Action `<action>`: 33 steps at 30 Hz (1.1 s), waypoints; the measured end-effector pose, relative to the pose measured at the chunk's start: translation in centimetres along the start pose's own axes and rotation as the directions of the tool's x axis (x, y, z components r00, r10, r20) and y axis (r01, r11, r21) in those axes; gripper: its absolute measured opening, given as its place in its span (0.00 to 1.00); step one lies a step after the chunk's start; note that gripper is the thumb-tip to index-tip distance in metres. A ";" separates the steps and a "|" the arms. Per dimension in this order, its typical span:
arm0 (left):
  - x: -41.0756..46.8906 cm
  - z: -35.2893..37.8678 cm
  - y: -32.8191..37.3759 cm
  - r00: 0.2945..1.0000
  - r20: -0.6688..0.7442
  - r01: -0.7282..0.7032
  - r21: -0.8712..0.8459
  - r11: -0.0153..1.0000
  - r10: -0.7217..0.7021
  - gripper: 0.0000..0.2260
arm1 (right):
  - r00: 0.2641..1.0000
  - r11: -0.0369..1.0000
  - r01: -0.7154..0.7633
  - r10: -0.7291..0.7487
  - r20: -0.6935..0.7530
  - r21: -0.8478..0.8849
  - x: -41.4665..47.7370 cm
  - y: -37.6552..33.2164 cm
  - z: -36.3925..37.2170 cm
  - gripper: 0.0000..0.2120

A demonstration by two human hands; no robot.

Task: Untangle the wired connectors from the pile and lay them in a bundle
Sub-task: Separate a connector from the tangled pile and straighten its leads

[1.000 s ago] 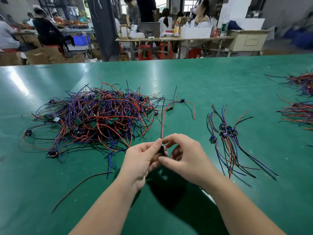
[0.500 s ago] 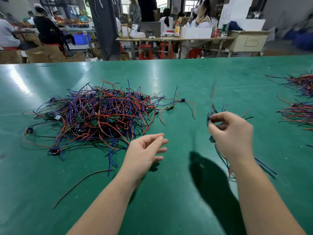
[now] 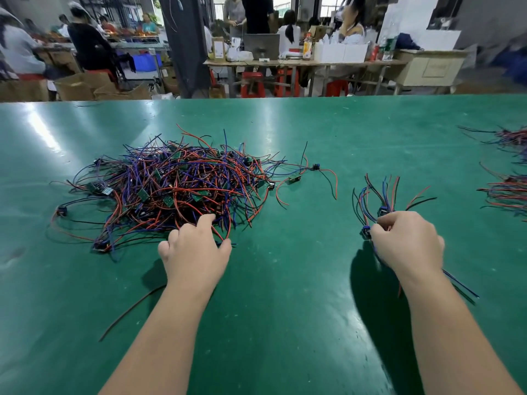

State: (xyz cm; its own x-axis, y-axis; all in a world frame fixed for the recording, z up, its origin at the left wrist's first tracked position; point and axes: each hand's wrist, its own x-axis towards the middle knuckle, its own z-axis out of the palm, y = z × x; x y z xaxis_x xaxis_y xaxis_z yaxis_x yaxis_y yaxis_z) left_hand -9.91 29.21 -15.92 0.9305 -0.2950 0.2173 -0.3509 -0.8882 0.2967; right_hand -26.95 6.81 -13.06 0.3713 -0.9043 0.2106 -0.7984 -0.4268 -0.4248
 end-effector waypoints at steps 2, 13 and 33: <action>0.2 0.3 0.0 0.999 -0.043 -0.015 -0.042 0.999 0.014 0.22 | 0.998 0.997 0.059 -0.058 -0.022 0.042 -0.5 -0.6 0.1 0.10; -2.4 -2.4 3.4 0.946 -0.269 -0.322 -0.839 0.438 0.180 0.03 | 0.940 0.692 0.046 -0.274 0.203 0.721 -3.5 -3.8 0.9 0.07; -5.2 -1.4 6.4 0.872 0.255 0.159 -0.954 0.253 0.417 0.13 | 0.691 -0.042 -0.601 -0.529 0.493 0.798 -4.3 -4.9 0.3 0.09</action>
State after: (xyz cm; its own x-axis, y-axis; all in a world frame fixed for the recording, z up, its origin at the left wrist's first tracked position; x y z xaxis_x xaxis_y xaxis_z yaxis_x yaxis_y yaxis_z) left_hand -17.15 25.61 -13.82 0.6922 -0.7177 0.0757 -0.0417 0.0649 0.9970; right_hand -24.50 12.78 -12.14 0.9124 -0.4043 -0.0638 0.1884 0.5532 -0.8115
